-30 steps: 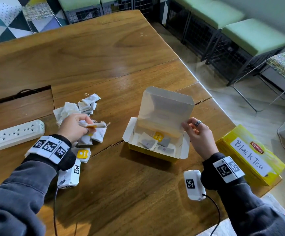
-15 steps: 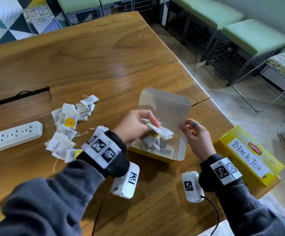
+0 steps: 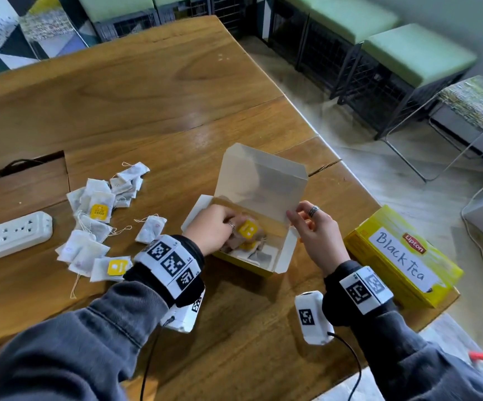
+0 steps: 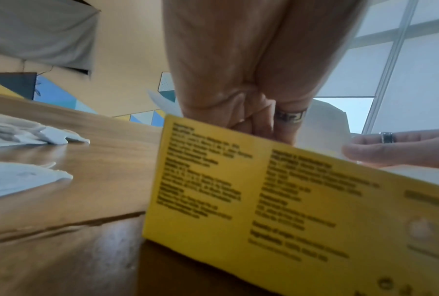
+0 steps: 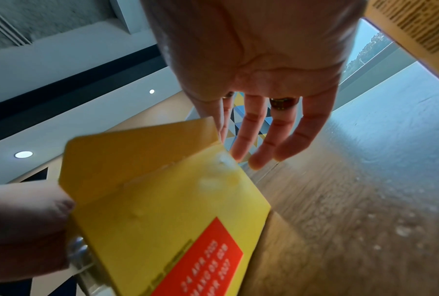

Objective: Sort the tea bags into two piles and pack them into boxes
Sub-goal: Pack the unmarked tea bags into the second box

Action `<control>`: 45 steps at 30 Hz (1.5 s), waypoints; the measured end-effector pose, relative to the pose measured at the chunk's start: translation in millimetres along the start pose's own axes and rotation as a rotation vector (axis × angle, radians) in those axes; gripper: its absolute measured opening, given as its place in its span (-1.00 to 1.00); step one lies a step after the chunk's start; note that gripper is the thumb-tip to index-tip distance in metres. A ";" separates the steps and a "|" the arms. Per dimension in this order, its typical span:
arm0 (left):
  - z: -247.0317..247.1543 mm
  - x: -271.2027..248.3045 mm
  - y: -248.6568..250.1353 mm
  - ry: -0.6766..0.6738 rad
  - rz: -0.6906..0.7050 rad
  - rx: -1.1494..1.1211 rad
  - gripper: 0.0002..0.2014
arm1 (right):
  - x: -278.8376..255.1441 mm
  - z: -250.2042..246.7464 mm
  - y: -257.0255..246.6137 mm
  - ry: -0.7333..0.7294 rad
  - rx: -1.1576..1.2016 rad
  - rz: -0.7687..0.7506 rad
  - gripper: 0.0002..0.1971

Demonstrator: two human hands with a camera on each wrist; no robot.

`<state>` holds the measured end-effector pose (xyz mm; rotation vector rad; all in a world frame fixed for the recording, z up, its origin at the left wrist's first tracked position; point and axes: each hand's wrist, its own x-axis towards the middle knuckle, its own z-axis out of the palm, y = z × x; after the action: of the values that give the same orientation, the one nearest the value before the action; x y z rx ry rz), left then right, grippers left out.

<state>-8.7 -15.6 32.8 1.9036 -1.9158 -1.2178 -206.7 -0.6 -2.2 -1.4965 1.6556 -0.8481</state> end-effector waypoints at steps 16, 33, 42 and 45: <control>7.8 -7.8 13.6 0.045 0.049 0.736 -0.48 | -2.1 -3.6 -3.8 -0.023 -0.016 -0.003 -0.92; 33.0 -3.3 15.8 -0.366 0.128 0.027 -0.61 | -2.0 2.3 -5.6 -0.023 -0.045 -0.086 -0.92; 36.8 -5.3 23.1 -0.168 0.258 0.409 -0.53 | -2.5 2.6 -7.3 -0.022 -0.052 -0.087 -0.92; 9.8 -17.2 11.1 -0.016 0.332 0.114 -0.77 | -0.3 -0.2 -6.8 -0.017 -0.050 -0.080 -0.90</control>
<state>-20.5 2.2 40.7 1.5412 -2.2394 -1.0462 -203.3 -1.0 3.7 -1.6095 1.6246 -0.8398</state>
